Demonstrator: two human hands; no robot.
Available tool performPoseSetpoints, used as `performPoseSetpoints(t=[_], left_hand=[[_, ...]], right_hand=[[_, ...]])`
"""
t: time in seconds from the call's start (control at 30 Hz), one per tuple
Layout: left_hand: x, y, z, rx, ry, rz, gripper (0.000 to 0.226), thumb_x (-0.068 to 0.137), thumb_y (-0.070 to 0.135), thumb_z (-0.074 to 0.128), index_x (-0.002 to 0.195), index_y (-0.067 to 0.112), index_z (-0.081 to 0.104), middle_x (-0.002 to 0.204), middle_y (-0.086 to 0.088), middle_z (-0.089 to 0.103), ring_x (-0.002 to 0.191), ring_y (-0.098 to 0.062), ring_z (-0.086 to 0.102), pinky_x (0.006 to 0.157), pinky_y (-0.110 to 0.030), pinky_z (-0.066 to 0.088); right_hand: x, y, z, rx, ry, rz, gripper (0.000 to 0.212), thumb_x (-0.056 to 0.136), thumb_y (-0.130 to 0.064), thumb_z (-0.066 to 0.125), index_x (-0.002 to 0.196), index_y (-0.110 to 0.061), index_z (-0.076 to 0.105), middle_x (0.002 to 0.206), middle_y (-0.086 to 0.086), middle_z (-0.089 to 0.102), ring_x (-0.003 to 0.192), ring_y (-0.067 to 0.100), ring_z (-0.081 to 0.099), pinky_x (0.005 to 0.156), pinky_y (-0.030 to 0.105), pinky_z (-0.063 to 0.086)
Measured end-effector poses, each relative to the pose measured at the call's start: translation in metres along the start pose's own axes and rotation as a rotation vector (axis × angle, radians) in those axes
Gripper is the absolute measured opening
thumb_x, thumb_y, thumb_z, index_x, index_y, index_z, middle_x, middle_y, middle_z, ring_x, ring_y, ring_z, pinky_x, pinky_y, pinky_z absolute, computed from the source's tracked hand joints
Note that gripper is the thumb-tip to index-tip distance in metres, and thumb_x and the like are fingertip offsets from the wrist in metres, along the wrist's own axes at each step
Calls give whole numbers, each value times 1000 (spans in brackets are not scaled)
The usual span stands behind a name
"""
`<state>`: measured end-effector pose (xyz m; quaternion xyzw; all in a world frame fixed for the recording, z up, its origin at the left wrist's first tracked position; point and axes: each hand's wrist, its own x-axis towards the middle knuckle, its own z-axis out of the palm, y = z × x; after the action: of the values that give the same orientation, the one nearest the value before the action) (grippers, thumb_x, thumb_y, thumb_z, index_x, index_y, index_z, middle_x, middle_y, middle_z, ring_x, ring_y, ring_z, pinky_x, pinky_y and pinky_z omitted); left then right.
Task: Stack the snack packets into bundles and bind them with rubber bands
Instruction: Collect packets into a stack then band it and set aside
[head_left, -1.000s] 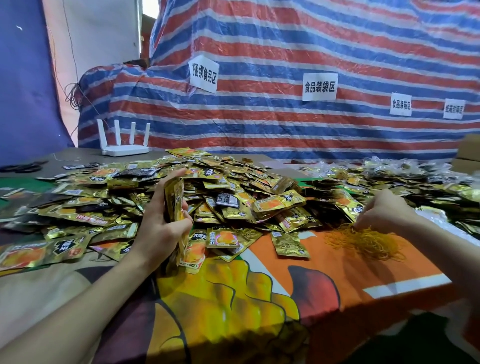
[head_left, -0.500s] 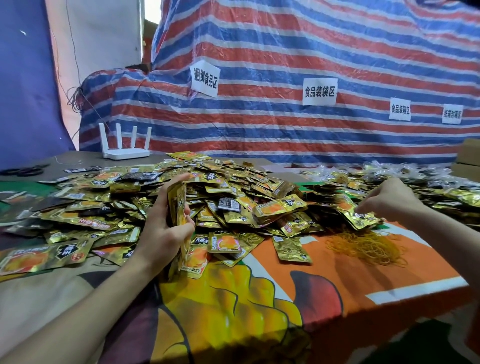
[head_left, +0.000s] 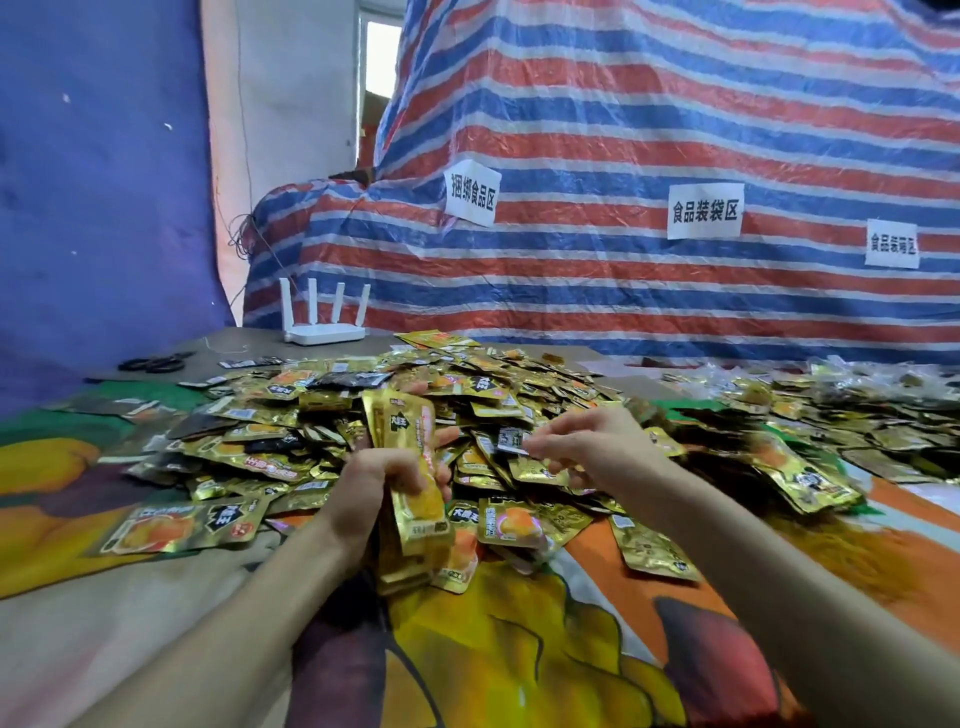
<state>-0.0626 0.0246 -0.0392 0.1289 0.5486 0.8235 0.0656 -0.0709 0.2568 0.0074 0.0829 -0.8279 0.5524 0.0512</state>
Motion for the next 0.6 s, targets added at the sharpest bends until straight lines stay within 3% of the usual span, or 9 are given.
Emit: performPoseSetpoints(t=[0.13,0.2,0.3,0.43,0.5,0.6], left_hand=[[4,4,-5,-17,7,-76,55,55,1,51,107,-3,67,76,-14,59,72,-27,56,64,-35,50],[5,5,-8,-12,24,-105,46,51,1,54,94,-2,69,72,-14,59,68,-27,58,64,-34,50],[8,5,-13,18,42,-134,54,47,0,55,100,-4,66,71,-14,61,63,-26,60,63,-33,51],[11,8,-15,-51,-26,-200,44,49,1,52,93,-1,56,74,-15,55,67,-26,55,60,-32,51],[10,7,-14,-110,-84,-222,50,43,2,55,93,1,54,76,-14,51,68,-25,51,58,-31,50],[8,7,-15,-148,-159,-219,54,38,3,62,92,1,56,75,-14,52,67,-26,51,58,-31,49]], right_hand=[[16,-3,54,207,-134,0,3,79,-24,83,78,-21,83,76,-10,73,81,13,57,66,28,45],[22,3,70,260,-114,-7,6,78,-22,83,82,-17,84,74,-11,72,77,12,53,61,23,43],[29,15,80,301,-58,4,3,77,-16,83,77,-13,83,72,-3,72,70,11,53,55,20,43],[36,25,74,283,-83,11,13,82,-12,79,69,-14,81,71,-3,70,75,15,58,64,28,44],[36,27,69,368,-168,12,20,85,-8,75,65,-12,78,68,-2,67,68,14,54,59,26,40],[31,24,59,530,-425,-11,12,74,-17,64,65,-14,72,75,2,65,68,14,55,61,26,39]])
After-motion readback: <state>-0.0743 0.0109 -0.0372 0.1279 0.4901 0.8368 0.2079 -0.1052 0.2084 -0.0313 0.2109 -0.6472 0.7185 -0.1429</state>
